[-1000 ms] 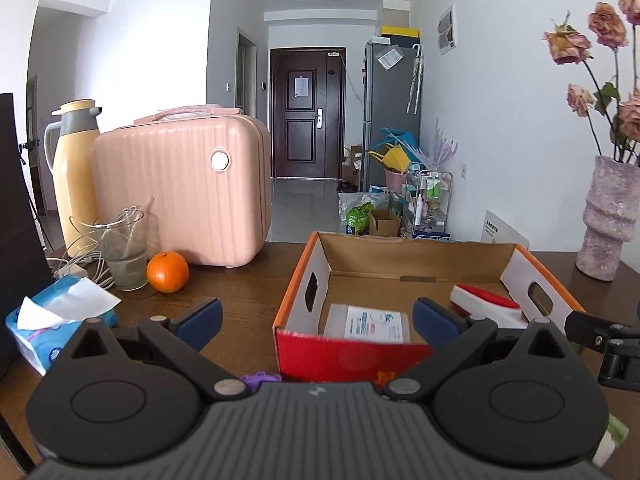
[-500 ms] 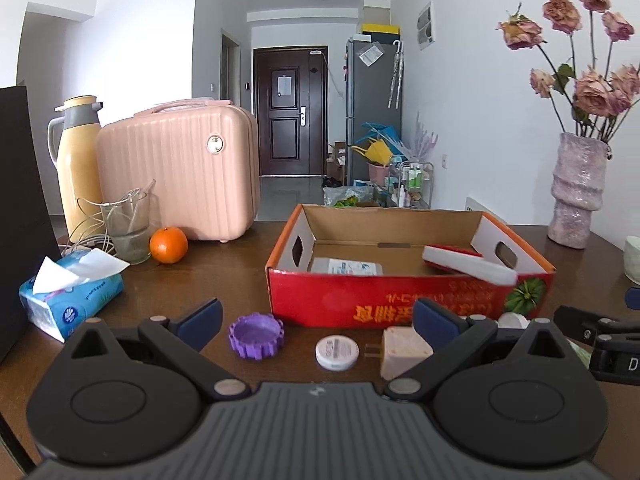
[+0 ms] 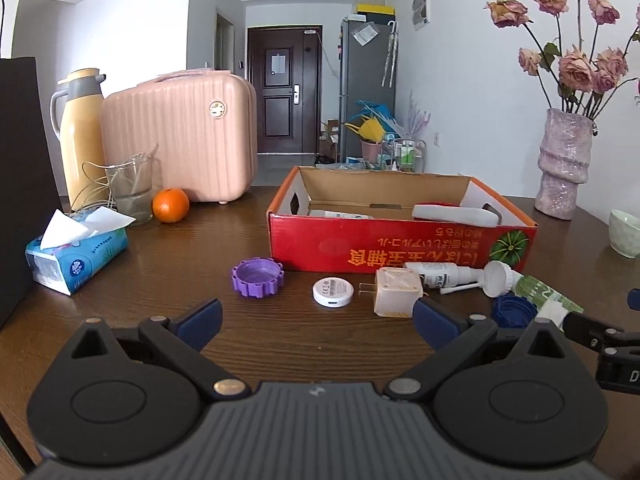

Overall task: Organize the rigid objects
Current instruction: 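Withdraw both tools from the box back toward the remaining objects, then grasp the blue-and-white tape roll with the right tool and lift it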

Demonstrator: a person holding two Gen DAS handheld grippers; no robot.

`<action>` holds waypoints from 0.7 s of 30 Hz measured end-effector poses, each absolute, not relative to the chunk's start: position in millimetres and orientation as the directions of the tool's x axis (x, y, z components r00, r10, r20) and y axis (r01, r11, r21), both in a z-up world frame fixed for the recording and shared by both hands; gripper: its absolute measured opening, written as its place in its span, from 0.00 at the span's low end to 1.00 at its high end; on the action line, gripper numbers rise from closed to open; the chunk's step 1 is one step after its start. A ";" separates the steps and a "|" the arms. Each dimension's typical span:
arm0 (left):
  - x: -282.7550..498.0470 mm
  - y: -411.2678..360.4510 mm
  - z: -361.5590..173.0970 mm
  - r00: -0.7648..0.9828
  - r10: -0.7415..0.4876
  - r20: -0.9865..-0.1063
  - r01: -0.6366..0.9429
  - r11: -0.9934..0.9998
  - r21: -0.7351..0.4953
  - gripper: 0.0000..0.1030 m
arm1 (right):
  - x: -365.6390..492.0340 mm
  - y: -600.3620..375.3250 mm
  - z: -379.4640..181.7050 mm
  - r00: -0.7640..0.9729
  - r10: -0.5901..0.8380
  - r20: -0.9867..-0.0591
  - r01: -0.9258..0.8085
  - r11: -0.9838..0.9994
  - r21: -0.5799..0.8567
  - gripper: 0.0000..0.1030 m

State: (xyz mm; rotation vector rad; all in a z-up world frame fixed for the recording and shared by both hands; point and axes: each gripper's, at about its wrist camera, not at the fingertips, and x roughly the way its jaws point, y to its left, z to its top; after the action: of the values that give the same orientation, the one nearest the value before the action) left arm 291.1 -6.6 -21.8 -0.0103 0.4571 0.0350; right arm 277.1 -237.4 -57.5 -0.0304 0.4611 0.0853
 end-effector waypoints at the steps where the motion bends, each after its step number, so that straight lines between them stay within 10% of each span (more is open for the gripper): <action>1: 290.9 -6.7 -22.1 0.897 0.031 -0.441 -0.035 0.999 -0.002 1.00 | 276.5 -236.6 -58.0 0.893 0.079 -0.443 -0.094 0.996 -0.012 0.97; 21: 294.9 -1.1 -24.2 0.885 0.007 -0.466 -0.028 0.999 -0.037 1.00 | 316.8 -226.7 -79.2 0.825 0.141 -0.547 -0.243 0.963 -0.118 0.61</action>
State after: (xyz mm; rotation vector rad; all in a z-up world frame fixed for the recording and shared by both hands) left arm 294.9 -1.1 -24.2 -0.0431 0.4849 0.0183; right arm 316.8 -226.7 -79.2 -0.1865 0.5650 0.2055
